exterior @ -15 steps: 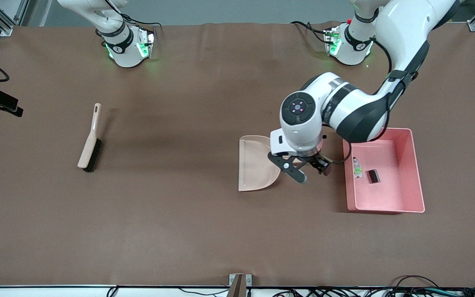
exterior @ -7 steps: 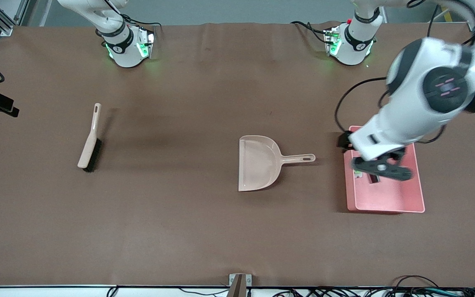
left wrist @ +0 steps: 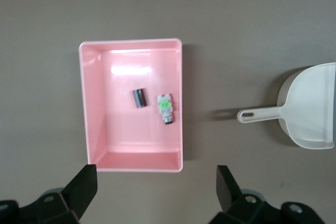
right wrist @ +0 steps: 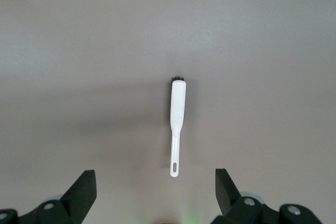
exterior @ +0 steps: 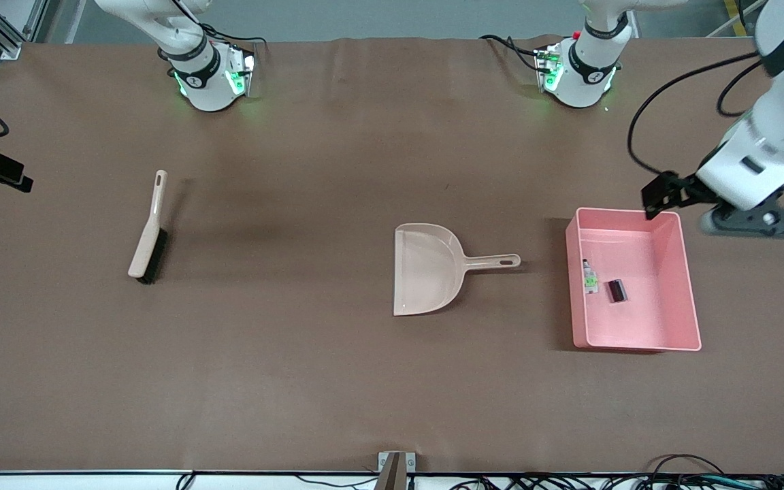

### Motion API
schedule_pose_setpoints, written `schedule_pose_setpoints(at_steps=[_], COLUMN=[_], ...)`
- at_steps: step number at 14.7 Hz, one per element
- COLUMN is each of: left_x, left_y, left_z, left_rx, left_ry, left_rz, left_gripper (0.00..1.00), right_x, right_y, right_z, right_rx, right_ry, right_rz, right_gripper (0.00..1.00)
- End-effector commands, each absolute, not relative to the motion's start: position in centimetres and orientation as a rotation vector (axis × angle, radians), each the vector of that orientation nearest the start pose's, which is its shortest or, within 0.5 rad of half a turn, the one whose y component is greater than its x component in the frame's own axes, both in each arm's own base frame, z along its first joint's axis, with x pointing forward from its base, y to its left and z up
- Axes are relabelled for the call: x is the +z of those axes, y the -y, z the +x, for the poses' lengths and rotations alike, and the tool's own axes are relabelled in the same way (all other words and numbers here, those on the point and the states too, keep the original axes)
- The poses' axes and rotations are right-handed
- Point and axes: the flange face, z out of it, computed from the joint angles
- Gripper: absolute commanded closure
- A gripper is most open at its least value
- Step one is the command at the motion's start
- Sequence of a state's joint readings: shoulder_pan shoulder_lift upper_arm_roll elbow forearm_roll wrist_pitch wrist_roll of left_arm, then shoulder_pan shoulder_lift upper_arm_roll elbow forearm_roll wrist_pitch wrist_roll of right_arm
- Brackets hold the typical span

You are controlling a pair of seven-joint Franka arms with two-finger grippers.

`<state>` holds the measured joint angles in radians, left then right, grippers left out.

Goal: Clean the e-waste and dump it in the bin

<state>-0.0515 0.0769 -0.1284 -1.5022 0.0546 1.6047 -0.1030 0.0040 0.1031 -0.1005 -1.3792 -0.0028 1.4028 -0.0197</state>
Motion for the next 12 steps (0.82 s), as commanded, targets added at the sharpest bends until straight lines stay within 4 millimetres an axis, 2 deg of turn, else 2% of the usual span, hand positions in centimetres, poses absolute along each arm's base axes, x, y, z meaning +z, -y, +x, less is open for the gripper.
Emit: schedule_pose_setpoints(at_steps=[1,6,12], left_x=[62.4,63.8,64.2], left_y=[7.1,4.7,5.5], left_z=[52.7,49.0,48.3], left_rx=[-0.028,-0.048,-0.037], left_ry=[-0.115,-0.036,-0.059], left_rz=[-3.107,-3.129,-3.140], left_gripper=[0.00,0.00,0.00], right_x=[64.1,64.2,64.1], right_y=[5.3,5.1,5.1], right_z=[56.4,56.4,56.4], right_rx=[0.133,0.130,0.130], right_ry=[-0.140,-0.132,-0.134], right_rz=[-3.160,-3.161,-3.159], right_gripper=[0.00,0.00,0.00])
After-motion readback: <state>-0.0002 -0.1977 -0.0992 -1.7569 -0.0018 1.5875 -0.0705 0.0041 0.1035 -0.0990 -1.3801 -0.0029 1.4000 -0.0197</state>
